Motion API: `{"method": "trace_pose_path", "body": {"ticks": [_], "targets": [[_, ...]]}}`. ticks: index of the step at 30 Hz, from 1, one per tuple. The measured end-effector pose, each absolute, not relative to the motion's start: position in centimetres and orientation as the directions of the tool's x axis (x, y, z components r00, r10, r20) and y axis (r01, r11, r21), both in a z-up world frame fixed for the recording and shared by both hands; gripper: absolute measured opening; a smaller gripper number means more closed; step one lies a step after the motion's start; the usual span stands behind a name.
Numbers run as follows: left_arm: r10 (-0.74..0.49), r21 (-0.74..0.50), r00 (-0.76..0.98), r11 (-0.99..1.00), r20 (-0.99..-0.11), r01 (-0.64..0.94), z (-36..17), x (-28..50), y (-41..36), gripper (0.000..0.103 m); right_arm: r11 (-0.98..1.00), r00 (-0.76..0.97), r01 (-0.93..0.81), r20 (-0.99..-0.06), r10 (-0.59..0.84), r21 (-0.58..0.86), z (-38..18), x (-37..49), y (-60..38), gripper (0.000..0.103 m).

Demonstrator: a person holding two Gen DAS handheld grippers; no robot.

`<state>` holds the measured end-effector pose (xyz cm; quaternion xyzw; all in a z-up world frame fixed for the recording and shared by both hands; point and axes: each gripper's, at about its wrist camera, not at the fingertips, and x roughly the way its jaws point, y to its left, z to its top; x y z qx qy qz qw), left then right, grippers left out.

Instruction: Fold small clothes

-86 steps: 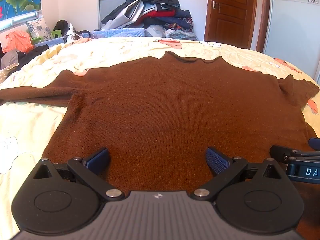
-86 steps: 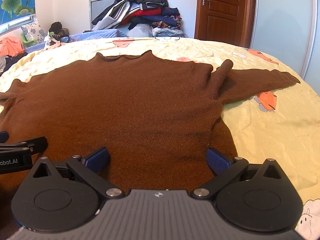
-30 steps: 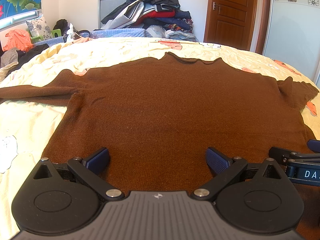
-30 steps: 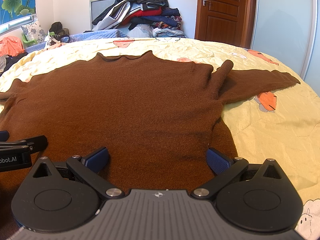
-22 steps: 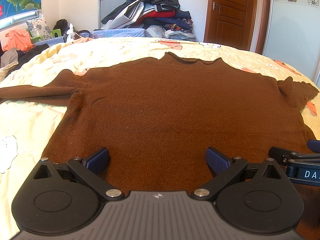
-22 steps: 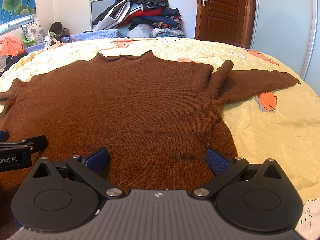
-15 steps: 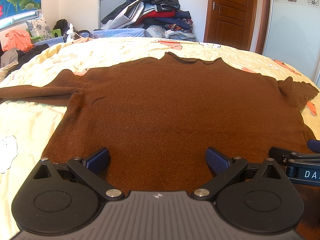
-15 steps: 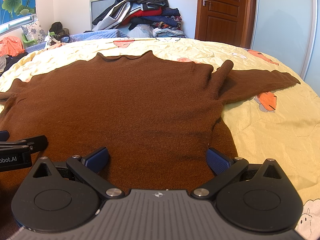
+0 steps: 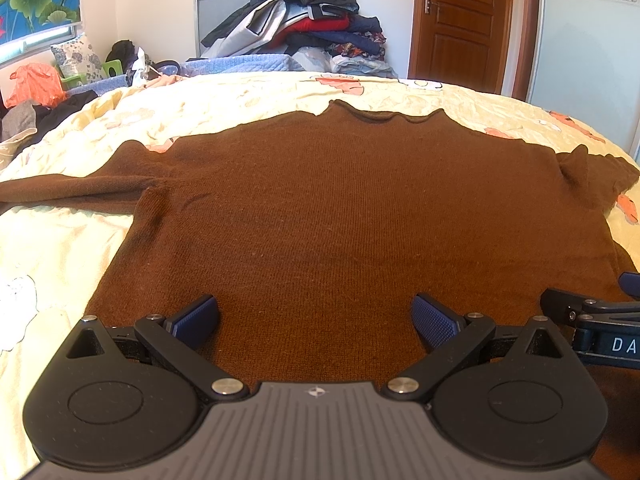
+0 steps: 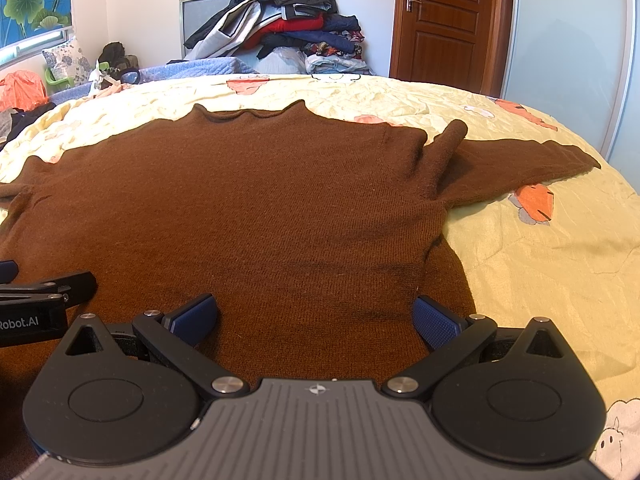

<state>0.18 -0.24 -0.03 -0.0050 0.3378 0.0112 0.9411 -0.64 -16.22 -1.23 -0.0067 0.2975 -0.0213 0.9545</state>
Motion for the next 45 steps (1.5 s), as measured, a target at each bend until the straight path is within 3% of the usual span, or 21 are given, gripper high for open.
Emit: {"method": "trace_pose_path", "body": {"ticks": [4,7,10,13,15,17,22,24,29,34,35,37,39,45], "targets": [[0.018,-0.002,0.772,1.0,-0.636,-0.025,0.0,0.2,-0.3,0.103,1.0,0.817,0.025,-0.575,-0.032,-0.019,-1.1,-0.6,-16.4,0.103],[0.014,-0.006,0.773,1.0,-0.634,-0.023,0.0,0.1,-0.2,0.103,0.996,0.802,-0.035,-0.592,0.08,0.088,0.1,-0.2,-17.6,0.103],[0.012,-0.007,0.774,1.0,-0.633,-0.022,0.0,0.0,-0.2,0.103,0.961,0.858,-0.092,-0.469,0.211,0.262,3.3,-0.4,-20.4,0.103],[0.01,-0.01,0.774,1.0,-0.633,-0.021,0.1,0.1,-0.2,0.103,0.961,0.923,-0.089,-0.341,0.177,0.26,6.3,0.2,-23.9,0.103],[0.008,-0.011,0.774,1.0,-0.633,-0.019,0.1,0.1,-0.2,0.103,0.966,0.943,-0.05,-0.307,0.13,0.253,7.6,1.4,-26.8,0.103],[0.007,-0.012,0.774,1.0,-0.633,-0.019,0.1,0.1,-0.2,0.103,0.955,0.949,0.023,-0.308,0.073,0.297,8.2,3.2,-31.1,0.103],[0.006,-0.012,0.773,1.0,-0.634,-0.018,0.0,0.3,-0.3,0.103,0.744,0.948,0.239,-0.317,-0.039,0.624,6.8,7.8,-46.5,0.103],[0.007,-0.012,0.773,1.0,-0.634,-0.018,0.0,0.3,-0.3,0.103,0.615,0.928,0.329,-0.366,-0.071,0.717,4.8,9.5,-51.8,0.096],[0.007,-0.012,0.773,1.0,-0.634,-0.018,0.0,0.3,-0.3,0.103,0.499,0.891,0.432,-0.44,-0.11,0.751,0.8,13.2,-57.8,0.09],[0.006,-0.013,0.773,1.0,-0.634,-0.018,0.0,0.3,-0.2,0.103,0.525,0.917,0.37,-0.394,-0.07,0.767,-0.7,15.6,-57.9,0.086],[0.005,-0.013,0.773,1.0,-0.634,-0.018,0.0,0.3,-0.2,0.103,0.541,0.919,0.361,-0.388,-0.069,0.76,-0.5,15.8,-57.6,0.081],[0.006,-0.012,0.773,1.0,-0.634,-0.018,0.0,0.3,-0.2,0.103,0.565,0.915,0.365,-0.396,-0.074,0.74,0.0,16.4,-57.6,0.06],[0.005,-0.013,0.773,1.0,-0.634,-0.017,0.0,0.3,-0.2,0.103,0.548,0.905,0.389,-0.418,-0.078,0.741,0.0,16.4,-58.4,0.017],[-0.002,-0.02,0.774,1.0,-0.634,-0.014,-0.1,0.4,0.0,0.103,0.505,0.935,0.343,-0.34,-0.101,0.792,0.9,12.3,-58.9,0.015]]}}
